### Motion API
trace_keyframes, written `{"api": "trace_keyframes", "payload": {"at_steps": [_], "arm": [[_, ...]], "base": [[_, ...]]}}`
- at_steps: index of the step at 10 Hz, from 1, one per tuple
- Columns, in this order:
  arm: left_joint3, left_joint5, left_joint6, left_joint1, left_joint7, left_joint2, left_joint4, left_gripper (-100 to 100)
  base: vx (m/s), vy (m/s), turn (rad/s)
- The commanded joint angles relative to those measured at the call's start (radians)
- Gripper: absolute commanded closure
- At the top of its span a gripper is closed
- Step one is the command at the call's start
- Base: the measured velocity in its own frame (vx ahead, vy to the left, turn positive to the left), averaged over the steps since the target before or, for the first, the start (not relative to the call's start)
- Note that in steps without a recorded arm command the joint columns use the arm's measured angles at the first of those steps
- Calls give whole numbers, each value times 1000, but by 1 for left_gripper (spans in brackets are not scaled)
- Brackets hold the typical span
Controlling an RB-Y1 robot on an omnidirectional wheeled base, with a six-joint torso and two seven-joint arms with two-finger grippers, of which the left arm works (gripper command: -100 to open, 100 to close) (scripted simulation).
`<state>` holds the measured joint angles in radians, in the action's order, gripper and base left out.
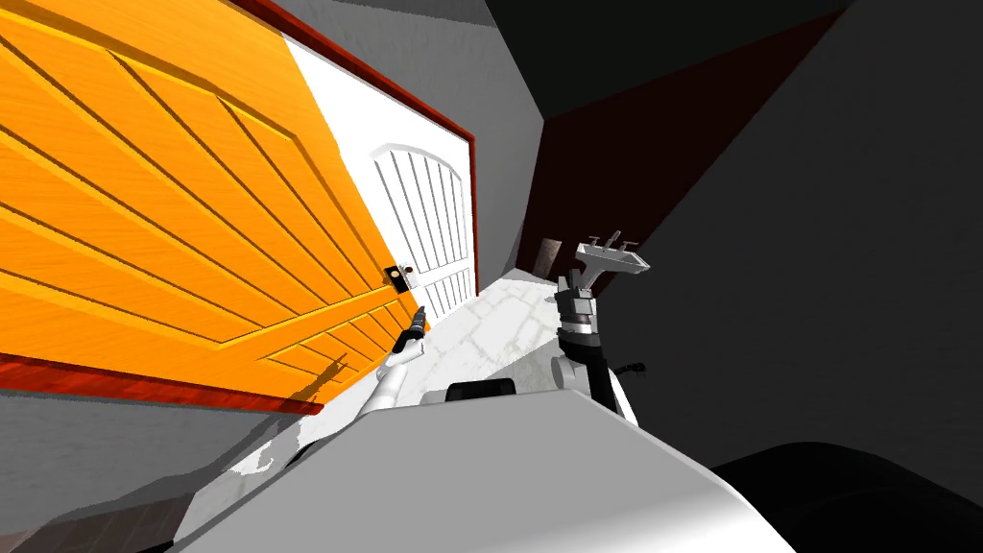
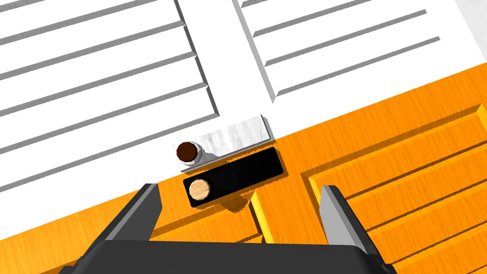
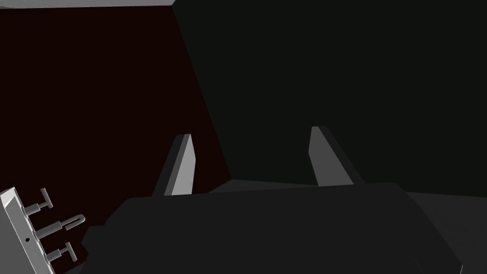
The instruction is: Push the door open
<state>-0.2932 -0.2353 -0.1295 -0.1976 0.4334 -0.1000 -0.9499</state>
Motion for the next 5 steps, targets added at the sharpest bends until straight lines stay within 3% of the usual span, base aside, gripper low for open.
{"api": "trace_keyframes", "payload": {"at_steps": [1, 5], "arm": [[3, -19, 34, 19, 32, -5, -19, -100], [10, -67, 95, 49, 101, -23, -30, -100]], "base": [[-40, 76, -283], [-41, 65, -331]]}}
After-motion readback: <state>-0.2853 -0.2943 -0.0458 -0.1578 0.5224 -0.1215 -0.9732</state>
